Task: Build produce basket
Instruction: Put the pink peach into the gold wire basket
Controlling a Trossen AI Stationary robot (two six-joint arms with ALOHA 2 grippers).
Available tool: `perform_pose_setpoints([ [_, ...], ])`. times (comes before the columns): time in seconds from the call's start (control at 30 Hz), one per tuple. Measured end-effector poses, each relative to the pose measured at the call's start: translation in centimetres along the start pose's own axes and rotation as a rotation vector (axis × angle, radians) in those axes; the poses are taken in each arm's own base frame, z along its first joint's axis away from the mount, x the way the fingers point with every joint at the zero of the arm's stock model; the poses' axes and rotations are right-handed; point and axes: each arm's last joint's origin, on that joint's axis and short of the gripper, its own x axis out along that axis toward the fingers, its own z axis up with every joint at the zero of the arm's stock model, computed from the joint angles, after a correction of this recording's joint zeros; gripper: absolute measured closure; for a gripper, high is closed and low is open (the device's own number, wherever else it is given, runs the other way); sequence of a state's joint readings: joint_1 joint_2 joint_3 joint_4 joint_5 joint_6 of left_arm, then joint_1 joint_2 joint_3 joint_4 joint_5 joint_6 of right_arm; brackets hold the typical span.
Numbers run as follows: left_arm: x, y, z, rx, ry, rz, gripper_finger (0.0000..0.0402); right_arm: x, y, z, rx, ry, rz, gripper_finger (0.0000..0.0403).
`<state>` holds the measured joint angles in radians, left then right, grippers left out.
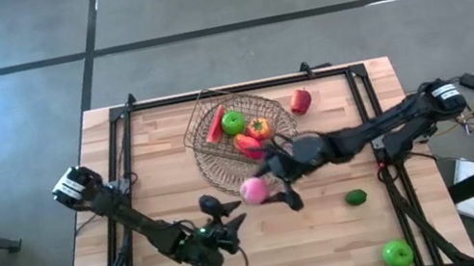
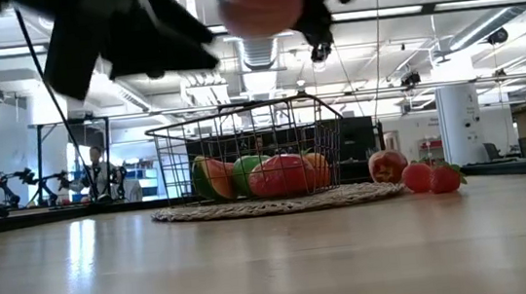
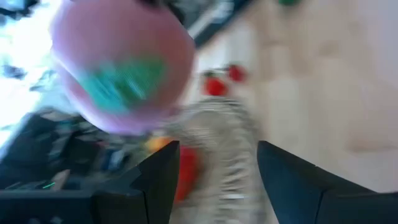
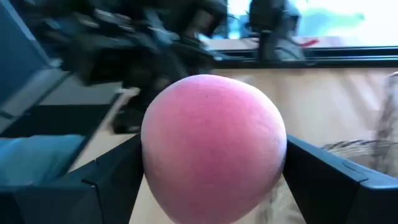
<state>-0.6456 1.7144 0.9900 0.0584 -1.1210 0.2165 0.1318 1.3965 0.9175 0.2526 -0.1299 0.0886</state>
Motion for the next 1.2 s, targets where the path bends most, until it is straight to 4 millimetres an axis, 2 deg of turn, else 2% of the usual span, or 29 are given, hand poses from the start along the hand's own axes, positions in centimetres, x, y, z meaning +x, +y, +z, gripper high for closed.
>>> perform_pose_setpoints([
  [0.13, -2.3, 1.4, 0.1, -0.034, 0.000, 0.161, 0.0203, 1.1, -3.2, 3.5, -0.002, 0.102, -0.102, 0.0078],
  [0.2, -3.6, 1.6, -0.2, -0.069, -0.015, 0.208, 0.0203, 1.5, -5.8, 5.0, 0.018, 0.138, -0.170, 0.0078],
  [0.27, -5.0, 1.7, -0.7, -0.103, -0.045, 0.211, 0.0203, 2.0, -8.8, 5.4, 0.057, 0.199, -0.238, 0.0078],
  [0.43, -8.1, 1.5, -2.1, -0.221, -0.120, 0.193, 0.0203, 3.3, -16.4, 4.7, 0.186, 0.300, -0.324, 0.0078],
  [0.6, -10.3, 1.0, -3.6, -0.352, -0.183, 0.141, 0.0203, 3.7, -21.7, 3.0, 0.368, 0.360, -0.283, 0.0078],
  [0.7, -10.7, 0.7, -4.4, -0.390, -0.199, 0.120, 0.0203, 4.3, -23.1, 1.5, 0.455, 0.404, -0.220, 0.0078],
  [0.93, -10.8, 0.4, -4.7, -0.417, -0.205, 0.114, 0.0203, 6.1, -24.3, -0.3, 0.506, 0.503, -0.188, 0.0078],
  [1.2, -10.8, 0.4, -4.8, -0.415, -0.204, 0.114, 0.0203, 6.6, -24.5, -0.3, 0.467, 0.554, -0.169, 0.0048],
])
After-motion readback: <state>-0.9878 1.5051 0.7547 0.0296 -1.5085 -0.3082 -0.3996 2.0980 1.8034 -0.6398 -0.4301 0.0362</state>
